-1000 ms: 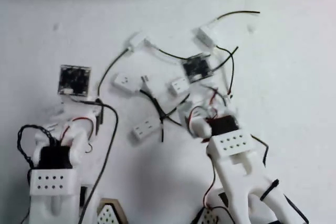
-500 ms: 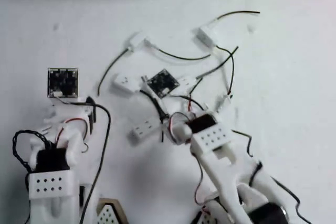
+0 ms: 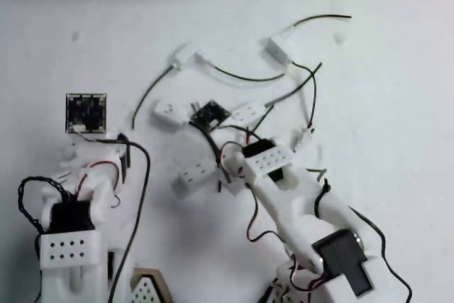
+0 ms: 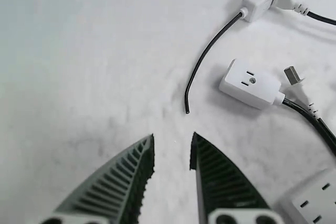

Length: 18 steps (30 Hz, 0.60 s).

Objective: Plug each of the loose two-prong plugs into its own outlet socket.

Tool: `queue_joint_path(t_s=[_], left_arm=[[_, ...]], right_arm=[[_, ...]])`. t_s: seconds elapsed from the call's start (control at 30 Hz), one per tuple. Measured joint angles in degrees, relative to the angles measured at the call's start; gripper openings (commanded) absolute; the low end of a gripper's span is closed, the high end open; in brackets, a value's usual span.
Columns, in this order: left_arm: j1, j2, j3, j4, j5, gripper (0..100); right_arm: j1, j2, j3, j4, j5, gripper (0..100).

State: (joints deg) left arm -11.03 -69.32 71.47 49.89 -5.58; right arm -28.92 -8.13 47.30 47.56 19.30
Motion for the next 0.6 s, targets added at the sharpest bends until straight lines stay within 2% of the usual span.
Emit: queue_joint_path(t_s=[0.07, 0.27, 0.5, 0.6], left_arm=[[0.0, 0.0, 0.0, 0.0, 0.0, 13], [0.0, 0.0, 0.0, 0.0, 0.0, 13], [0.0, 0.0, 0.0, 0.0, 0.0, 13], [0.0, 0.0, 0.0, 0.0, 0.0, 12]], right_arm=[[0.3, 0.6, -0.4, -0.2, 0.0, 0.9], [2.8, 1.0, -2.2, 1.9, 3.4, 1.9], [15.1, -2.0, -8.3, 12.4, 4.3, 1.9], [18.7, -4.9, -9.3, 17.5, 7.5, 1.9]])
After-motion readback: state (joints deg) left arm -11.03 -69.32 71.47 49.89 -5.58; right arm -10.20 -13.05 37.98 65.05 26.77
